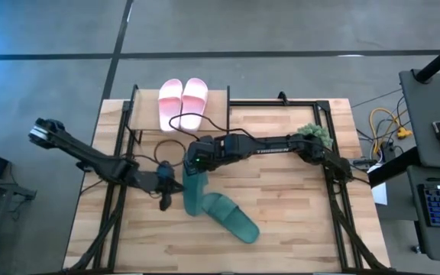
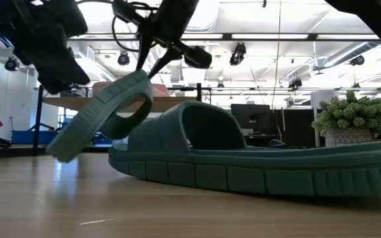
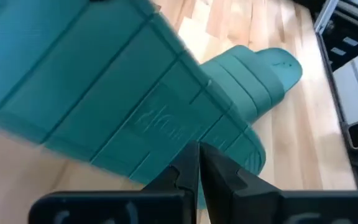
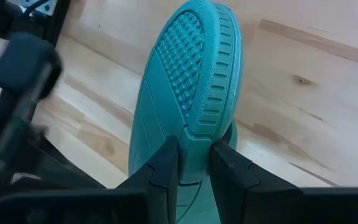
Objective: Pick and place slides into the shelf
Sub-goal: Adjust the right green slipper
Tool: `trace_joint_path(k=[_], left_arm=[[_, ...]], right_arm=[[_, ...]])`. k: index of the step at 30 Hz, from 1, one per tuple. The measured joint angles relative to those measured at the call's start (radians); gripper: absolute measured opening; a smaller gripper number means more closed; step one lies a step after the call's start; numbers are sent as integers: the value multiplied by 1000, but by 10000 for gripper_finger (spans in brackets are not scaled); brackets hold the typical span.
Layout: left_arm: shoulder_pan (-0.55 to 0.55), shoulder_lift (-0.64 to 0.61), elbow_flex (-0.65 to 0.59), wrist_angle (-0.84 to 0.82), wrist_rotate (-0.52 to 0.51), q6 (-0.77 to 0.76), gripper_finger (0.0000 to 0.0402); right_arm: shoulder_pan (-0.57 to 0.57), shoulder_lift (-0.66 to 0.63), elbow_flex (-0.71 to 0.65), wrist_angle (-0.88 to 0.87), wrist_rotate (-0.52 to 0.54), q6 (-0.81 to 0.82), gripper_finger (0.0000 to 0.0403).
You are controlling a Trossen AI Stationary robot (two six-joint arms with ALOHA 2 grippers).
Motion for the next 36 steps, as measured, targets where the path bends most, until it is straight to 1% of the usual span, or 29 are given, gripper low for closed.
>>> trace_joint_path(k=[3, 6, 11, 14, 19, 23, 29, 31, 34, 36], left_arm=[[0, 76, 0, 59, -12, -1, 0], [0, 123, 1, 95, -13, -1, 0], [2, 160, 1, 93, -22, -17, 0], [2, 182, 1, 89, -27, -27, 0], [0, 196, 0, 86, -23, -53, 0], [-12, 155, 0, 10, -29, -92, 0], [-52, 4, 0, -306, -77, -201, 0], [-73, -54, 0, -381, -88, -235, 0], [-102, -133, 0, -428, -97, -260, 0], [-116, -175, 0, -424, -119, -271, 0]], right_arm=[[13, 1, 0, 7, 1, -10, 67], [26, 1, 6, 4, 1, -15, 82], [46, -1, 6, 2, 3, -14, 124], [59, -2, 21, 4, -15, -14, 150], [71, -3, 46, 51, -11, -48, 177], [68, -3, 47, 79, 12, -68, 186], [69, -1, 42, 74, 49, -110, 187], [67, -1, 35, 73, 51, -119, 187], [66, 1, 29, 71, 56, -122, 187], [65, 1, 29, 71, 53, -127, 187]])
